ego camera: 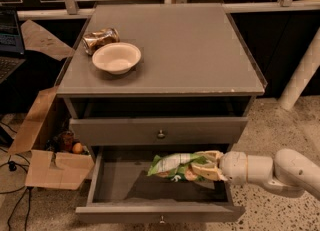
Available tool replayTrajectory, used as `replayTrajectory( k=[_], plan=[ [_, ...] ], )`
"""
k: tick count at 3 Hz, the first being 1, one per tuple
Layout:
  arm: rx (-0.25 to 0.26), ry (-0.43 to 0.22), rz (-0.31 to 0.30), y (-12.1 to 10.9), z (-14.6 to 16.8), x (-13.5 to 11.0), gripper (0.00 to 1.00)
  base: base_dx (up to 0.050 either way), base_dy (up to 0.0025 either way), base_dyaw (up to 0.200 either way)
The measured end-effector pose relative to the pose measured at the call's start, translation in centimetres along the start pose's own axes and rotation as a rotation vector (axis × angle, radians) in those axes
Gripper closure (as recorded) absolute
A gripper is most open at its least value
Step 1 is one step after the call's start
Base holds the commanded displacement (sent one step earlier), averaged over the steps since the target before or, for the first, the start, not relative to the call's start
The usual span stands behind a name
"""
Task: Place green rice chip bag into middle drawer
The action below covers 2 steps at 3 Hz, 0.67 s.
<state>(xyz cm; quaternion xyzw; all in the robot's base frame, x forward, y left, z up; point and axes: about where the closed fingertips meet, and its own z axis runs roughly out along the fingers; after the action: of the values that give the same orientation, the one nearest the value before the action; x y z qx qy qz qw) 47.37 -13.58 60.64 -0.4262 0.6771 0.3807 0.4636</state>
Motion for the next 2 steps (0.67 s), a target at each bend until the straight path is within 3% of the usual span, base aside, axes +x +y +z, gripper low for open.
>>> replayTrajectory(
  k=[2],
  plan=[
    [0.035,0.013,0.043,-0.7,1.2,3.0,1.00,0.000,0.00000,0.000]
  ],
)
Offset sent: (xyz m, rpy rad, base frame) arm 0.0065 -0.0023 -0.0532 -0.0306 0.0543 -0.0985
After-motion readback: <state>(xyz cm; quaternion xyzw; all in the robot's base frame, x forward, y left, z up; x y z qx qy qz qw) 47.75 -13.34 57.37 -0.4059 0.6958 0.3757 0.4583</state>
